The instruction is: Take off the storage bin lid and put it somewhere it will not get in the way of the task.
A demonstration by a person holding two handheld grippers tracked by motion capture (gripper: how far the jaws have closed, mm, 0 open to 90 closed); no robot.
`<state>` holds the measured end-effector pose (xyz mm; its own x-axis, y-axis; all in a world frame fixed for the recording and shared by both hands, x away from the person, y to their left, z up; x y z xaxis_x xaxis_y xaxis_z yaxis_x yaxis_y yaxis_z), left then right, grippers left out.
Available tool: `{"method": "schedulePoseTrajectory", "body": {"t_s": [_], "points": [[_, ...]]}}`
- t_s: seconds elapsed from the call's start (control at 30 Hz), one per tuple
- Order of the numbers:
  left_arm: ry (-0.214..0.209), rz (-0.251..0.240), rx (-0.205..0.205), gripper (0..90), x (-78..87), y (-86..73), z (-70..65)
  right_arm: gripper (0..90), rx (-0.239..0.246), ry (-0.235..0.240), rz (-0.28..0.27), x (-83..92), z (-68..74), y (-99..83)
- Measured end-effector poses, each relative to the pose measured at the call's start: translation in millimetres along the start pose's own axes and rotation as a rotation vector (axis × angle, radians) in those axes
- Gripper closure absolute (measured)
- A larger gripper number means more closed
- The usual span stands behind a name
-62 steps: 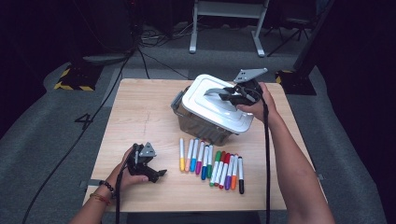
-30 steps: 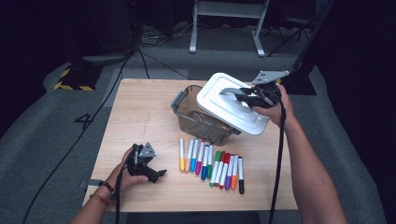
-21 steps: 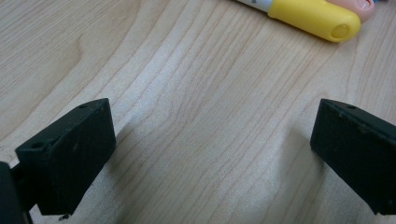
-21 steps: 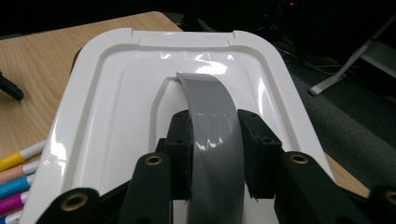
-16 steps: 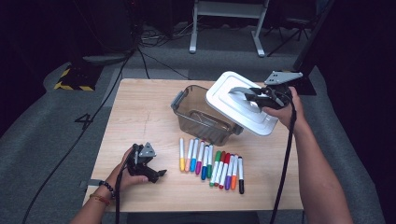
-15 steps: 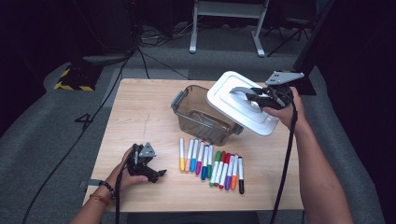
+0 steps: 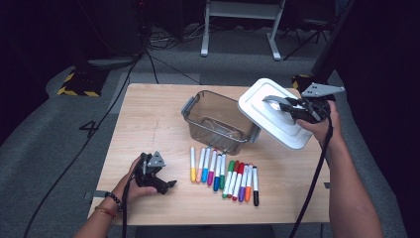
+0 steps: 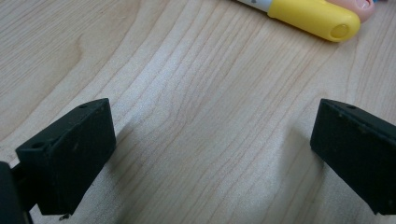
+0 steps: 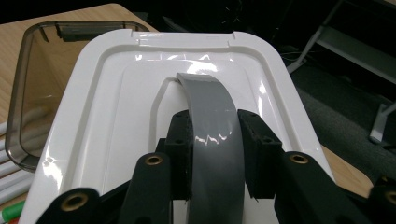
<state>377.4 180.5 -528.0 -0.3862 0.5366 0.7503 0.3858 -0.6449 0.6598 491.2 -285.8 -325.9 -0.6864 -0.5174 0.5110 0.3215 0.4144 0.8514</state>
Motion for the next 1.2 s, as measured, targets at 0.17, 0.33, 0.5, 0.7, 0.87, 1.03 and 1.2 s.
{"method": "schedulePoseTrajectory", "body": {"t_s": [0.17,0.33,0.5,0.7,0.87,1.03,1.2], "points": [[-0.003,-0.001,-0.002,0.5,-0.1,0.0,0.2,67.3,-0.039,-0.035,-0.013,11.1,-13.6,-11.3],[-0.003,-0.001,-0.002,0.5,0.0,0.0,0.2,67.3,-0.063,-0.076,-0.019,21.6,-23.4,-23.1],[-0.003,-0.001,-0.002,0.5,0.0,0.0,0.2,67.3,-0.093,-0.116,-0.009,26.1,-32.7,-36.7],[-0.003,-0.002,-0.002,0.5,-0.1,0.0,0.1,67.3,-0.122,-0.137,0.018,19.6,-37.2,-52.1],[-0.002,0.000,-0.001,0.5,0.0,0.0,0.0,67.3,-0.129,-0.150,0.052,9.6,-38.9,-62.1],[-0.001,0.000,0.000,0.5,0.0,-0.1,0.0,67.3,-0.153,-0.166,0.067,3.7,-42.7,-71.3],[0.000,-0.001,-0.001,0.5,0.0,0.0,0.0,67.3,-0.182,-0.172,0.089,-4.9,-46.6,-82.2]]}}
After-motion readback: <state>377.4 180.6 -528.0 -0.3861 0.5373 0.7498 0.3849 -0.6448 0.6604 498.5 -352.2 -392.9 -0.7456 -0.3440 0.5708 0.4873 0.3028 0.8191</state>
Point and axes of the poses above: each handheld gripper's, and its own axes: x roughly backward along the jaws, y roughly out of its top, z roughly to its left, the point moved 3 cm from there along -x, roughly forward along the jaws, and after that the axes turned 5 degrees about -x, right-handed, at the moved point
